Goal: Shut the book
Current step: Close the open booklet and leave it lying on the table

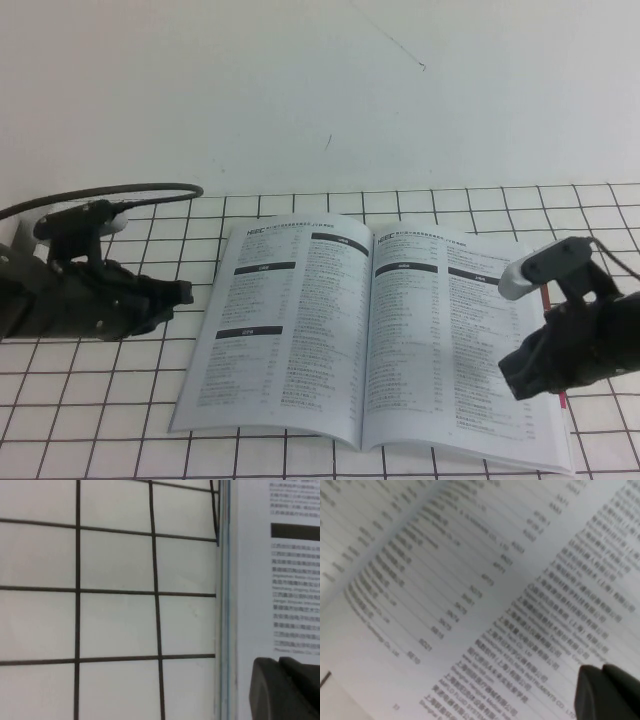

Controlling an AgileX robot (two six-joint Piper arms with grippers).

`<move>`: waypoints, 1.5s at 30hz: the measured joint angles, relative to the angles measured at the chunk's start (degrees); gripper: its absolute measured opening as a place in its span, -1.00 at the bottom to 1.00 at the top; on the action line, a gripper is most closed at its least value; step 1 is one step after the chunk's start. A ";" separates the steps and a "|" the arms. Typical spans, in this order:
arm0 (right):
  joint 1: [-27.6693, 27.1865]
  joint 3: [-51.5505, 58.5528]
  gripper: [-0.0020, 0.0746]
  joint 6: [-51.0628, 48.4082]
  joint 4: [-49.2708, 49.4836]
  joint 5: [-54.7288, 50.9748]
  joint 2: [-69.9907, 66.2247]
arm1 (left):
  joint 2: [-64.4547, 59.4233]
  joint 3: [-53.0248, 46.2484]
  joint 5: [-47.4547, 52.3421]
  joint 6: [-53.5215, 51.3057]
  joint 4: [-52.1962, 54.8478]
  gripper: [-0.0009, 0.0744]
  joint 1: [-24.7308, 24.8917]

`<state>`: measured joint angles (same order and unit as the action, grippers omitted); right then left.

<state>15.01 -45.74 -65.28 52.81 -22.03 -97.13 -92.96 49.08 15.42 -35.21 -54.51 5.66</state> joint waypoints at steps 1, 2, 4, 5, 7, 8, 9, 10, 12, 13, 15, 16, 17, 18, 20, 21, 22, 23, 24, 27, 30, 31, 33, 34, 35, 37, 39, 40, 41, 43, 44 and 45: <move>0.07 0.00 -0.95 -0.04 0.27 0.14 -1.12 | -1.31 0.23 -0.31 -1.08 -1.44 -0.98 0.00; 0.16 0.00 -0.95 -0.15 0.51 0.24 -2.35 | -2.63 0.50 -0.45 -2.26 -2.62 -0.98 0.00; 0.16 0.00 -0.95 -0.19 1.18 0.38 -4.21 | -4.85 1.11 -0.66 -4.07 -4.31 -0.98 0.00; 0.22 0.00 -0.95 -0.19 1.41 0.52 -5.06 | -5.78 1.32 -0.77 -4.86 -4.92 -0.98 0.11; 0.22 -0.04 -0.95 -0.28 1.78 0.61 -6.22 | -7.81 1.95 -0.77 -5.70 -5.53 -0.98 0.60; 0.22 -0.29 -0.95 -0.28 1.88 0.61 -6.37 | -8.67 2.20 -0.77 -5.93 -5.47 -0.98 1.05; 0.22 -0.42 -0.95 -0.33 1.88 0.48 -6.61 | -9.42 2.34 -0.77 -5.97 -5.57 -0.98 1.54; 0.22 -0.57 -0.95 -0.42 2.02 0.39 -6.74 | -9.99 2.34 -0.88 -6.12 -5.57 -0.98 2.02; 0.22 -0.70 -0.95 -0.42 2.22 0.35 -7.13 | -10.82 2.34 -1.11 -6.24 -5.62 -0.98 2.99; 0.22 -0.81 -0.95 -0.42 2.35 0.13 -7.24 | -11.29 2.44 -1.40 -6.24 -5.83 -0.98 3.48; 0.22 -0.81 -0.95 -0.42 2.49 0.13 -7.24 | -11.38 2.42 -1.95 -6.32 -6.04 -0.98 4.15; 0.22 -0.81 -0.95 -0.42 2.58 0.13 -7.24 | -11.38 2.57 -2.20 -6.37 -6.06 -0.98 4.76; 0.22 -0.81 -0.95 -0.42 2.58 0.13 -7.24 | -11.38 2.72 -2.29 -6.47 -6.21 -0.98 5.38; 0.22 -0.81 -0.95 -0.42 2.58 0.04 -7.24 | -11.38 2.77 -2.58 -6.46 -6.30 -0.98 5.88; 0.22 -0.81 -0.95 -0.42 2.58 0.04 -7.24 | -11.41 2.86 -3.38 -6.58 -6.46 -0.98 7.14; 0.22 -0.81 -0.95 -0.42 2.58 0.04 -7.25 | -11.41 2.86 -3.93 -6.89 -6.46 -0.98 7.69; 0.22 -0.81 -0.95 -0.42 2.58 0.04 -7.25 | -11.41 2.86 -4.53 -7.21 -6.46 -0.98 8.08; 0.22 -0.84 -0.95 -0.42 2.58 0.04 -7.25 | -11.41 2.86 -5.00 -7.58 -6.33 -0.98 8.54; 0.22 -0.84 -0.95 -0.42 2.58 0.04 -7.35 | -11.41 2.86 -5.49 -7.72 -5.97 -0.98 8.67; 0.22 -0.84 -0.95 -0.42 2.58 0.04 -7.35 | -11.41 2.86 -6.23 -7.73 -3.91 -0.98 8.81; 0.22 -0.94 -0.95 -0.42 2.58 0.04 -7.35 | -11.41 2.86 -6.67 -7.73 -3.31 -0.98 8.00; 0.22 -0.94 -0.95 -0.42 2.58 0.04 -7.35 | -11.41 2.86 -7.13 -7.73 -3.18 -0.98 7.75; 0.22 -0.94 -0.95 -0.42 2.58 0.01 -7.35 | -11.64 2.86 -8.72 -7.73 -2.44 -0.98 7.10; 0.22 -0.94 -0.95 -0.42 2.58 0.01 -7.35 | -11.76 2.86 -9.23 -7.73 -2.31 -0.98 6.97; 0.22 -0.94 -0.95 -0.42 2.58 0.01 -7.35 | -11.86 2.86 -9.42 -7.73 -2.06 -0.98 6.63; 0.22 -0.96 -0.95 -0.42 2.58 -0.09 -7.35 | -11.88 2.86 -9.52 -7.73 -1.94 -0.98 5.96; 0.22 -0.96 -0.95 -0.42 2.58 -0.09 -7.35 | -11.88 3.00 -9.66 -7.73 -1.94 -0.98 5.58; 0.22 -0.96 -0.95 -0.42 2.58 -0.09 -7.35 | -11.88 3.04 -9.66 -7.73 -1.94 -0.98 5.58; 0.22 -0.96 -0.95 -0.42 2.58 -0.09 -7.35 | -11.99 3.04 -9.40 -7.73 -1.94 -0.98 5.58; 0.22 -0.96 -0.95 -0.42 2.58 -0.09 -7.35 | -12.35 3.13 -8.44 -7.73 -1.94 -0.98 5.58; 0.22 -0.96 -0.95 -0.42 2.58 -0.09 -7.35 | -12.58 3.26 -7.78 -7.73 -1.94 -0.98 5.80; 0.22 -0.96 -0.95 -0.42 2.58 -0.09 -7.35 | -12.88 3.26 -7.37 -7.73 -1.94 -0.98 6.08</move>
<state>15.23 -46.70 -65.70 55.39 -22.11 -104.49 -105.83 52.35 8.05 -42.93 -56.45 11.74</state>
